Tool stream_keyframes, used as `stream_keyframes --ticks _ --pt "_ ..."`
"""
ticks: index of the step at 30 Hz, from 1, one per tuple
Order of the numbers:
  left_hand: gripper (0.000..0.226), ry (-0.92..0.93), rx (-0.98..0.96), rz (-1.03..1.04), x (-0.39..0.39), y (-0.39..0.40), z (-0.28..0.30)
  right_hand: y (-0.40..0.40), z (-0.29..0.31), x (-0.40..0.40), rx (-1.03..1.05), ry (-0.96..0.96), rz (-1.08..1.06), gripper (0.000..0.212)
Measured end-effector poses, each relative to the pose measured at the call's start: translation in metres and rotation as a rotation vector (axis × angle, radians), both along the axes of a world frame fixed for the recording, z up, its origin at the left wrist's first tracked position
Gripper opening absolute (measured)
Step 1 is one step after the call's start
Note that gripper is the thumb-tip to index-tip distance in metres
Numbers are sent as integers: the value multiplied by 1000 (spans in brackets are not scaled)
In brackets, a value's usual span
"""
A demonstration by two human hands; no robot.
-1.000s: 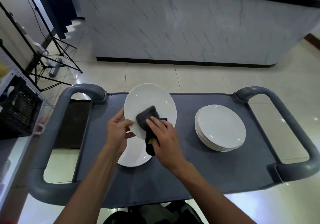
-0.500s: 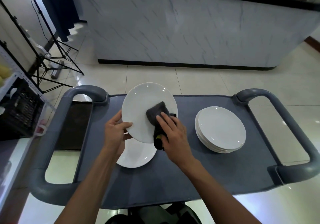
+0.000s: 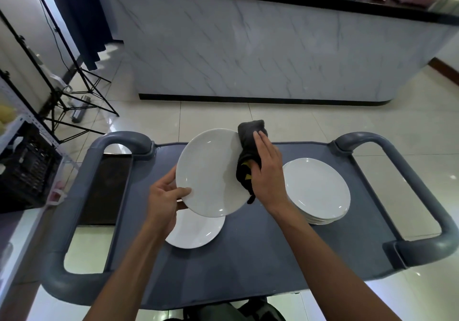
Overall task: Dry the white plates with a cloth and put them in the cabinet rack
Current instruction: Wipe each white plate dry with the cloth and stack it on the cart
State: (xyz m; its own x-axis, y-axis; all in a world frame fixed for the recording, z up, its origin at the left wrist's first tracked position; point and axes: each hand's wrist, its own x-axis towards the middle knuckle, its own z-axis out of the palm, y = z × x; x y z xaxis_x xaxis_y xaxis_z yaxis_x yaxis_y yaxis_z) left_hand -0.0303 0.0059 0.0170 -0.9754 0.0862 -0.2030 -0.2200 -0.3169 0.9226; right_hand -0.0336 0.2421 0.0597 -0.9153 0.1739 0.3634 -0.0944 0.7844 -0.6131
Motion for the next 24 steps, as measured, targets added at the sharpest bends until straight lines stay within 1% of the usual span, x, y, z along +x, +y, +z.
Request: stream_keyframes --ticks 3,6,11,15,17,20,24 --pt "69 11 3 -18 -1 -5 1 0 11 -5 -186 -52 18 64" --pt "69 28 14 -18 -1 -9 1 0 21 -10 -295 -72 29 65" --pt "67 52 16 -30 -3 -16 1 5 27 -11 -328 -165 116 77" --pt "66 59 4 -40 -4 -19 3 6 28 -8 -420 -203 203 85" --pt "64 61 -7 -44 -4 -21 3 7 28 -7 -422 -200 222 85" --pt "63 56 -14 -53 -4 -22 2 8 29 -5 -397 -208 196 84" --pt "60 40 -9 -42 -6 -21 -1 9 29 -3 -420 -194 176 75"
